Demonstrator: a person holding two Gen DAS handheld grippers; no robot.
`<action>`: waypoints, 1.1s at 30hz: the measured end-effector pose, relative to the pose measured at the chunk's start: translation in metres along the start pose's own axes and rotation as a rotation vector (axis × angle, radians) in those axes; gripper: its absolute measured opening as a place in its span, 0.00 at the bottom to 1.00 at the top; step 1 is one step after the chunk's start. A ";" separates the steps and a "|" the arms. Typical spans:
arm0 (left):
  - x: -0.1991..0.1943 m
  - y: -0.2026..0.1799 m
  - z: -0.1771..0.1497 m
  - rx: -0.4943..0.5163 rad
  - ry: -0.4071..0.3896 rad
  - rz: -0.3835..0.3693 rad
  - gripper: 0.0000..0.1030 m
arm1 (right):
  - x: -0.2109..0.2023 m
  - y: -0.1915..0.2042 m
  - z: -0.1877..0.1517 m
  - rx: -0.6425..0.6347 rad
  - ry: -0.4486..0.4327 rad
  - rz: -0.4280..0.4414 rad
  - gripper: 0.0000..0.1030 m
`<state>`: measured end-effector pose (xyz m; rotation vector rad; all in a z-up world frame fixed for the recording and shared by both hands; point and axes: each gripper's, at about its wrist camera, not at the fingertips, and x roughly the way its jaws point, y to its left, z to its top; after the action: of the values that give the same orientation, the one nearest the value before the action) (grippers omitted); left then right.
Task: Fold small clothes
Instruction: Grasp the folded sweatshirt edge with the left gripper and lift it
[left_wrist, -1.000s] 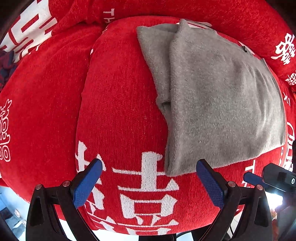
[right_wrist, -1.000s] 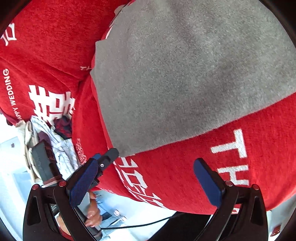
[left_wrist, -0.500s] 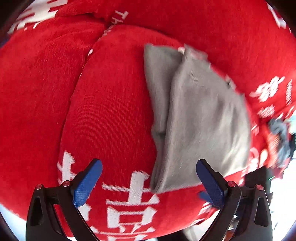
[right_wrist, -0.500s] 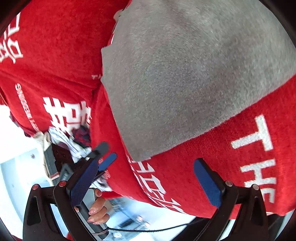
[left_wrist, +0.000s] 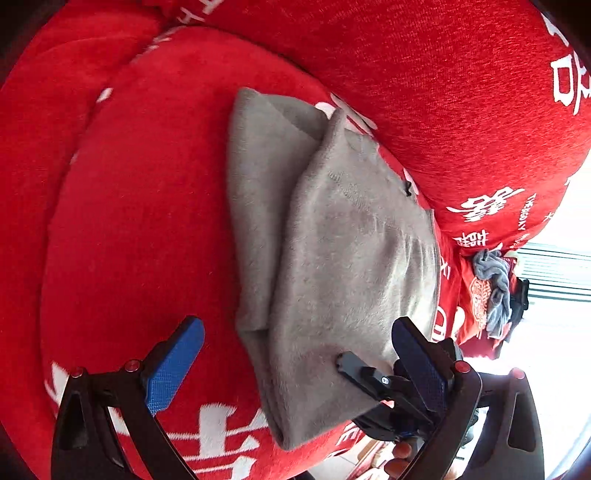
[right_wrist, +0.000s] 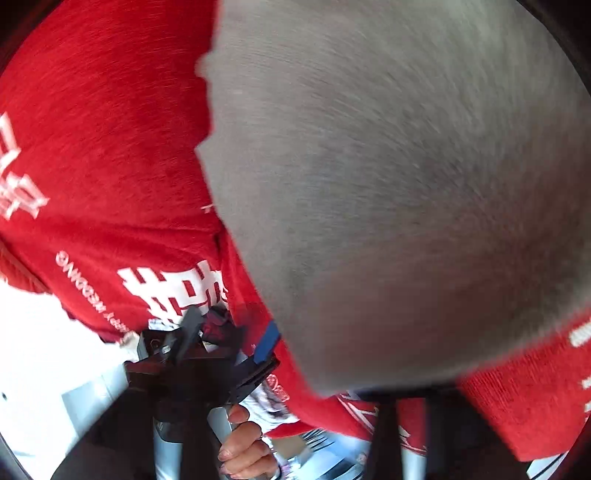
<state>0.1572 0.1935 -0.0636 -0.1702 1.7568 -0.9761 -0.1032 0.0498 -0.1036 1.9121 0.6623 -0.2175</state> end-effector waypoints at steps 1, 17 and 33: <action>0.002 -0.002 0.003 -0.001 0.005 -0.009 0.99 | -0.003 0.005 0.001 -0.015 0.006 0.034 0.08; 0.061 -0.067 0.054 0.145 0.090 0.058 0.20 | -0.012 0.062 -0.006 -0.323 0.184 -0.084 0.12; 0.034 -0.178 0.023 0.298 -0.073 0.212 0.18 | -0.145 0.055 0.043 -0.339 0.030 -0.259 0.13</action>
<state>0.1031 0.0468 0.0308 0.1663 1.5081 -1.0481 -0.1876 -0.0552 -0.0160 1.5067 0.9075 -0.2239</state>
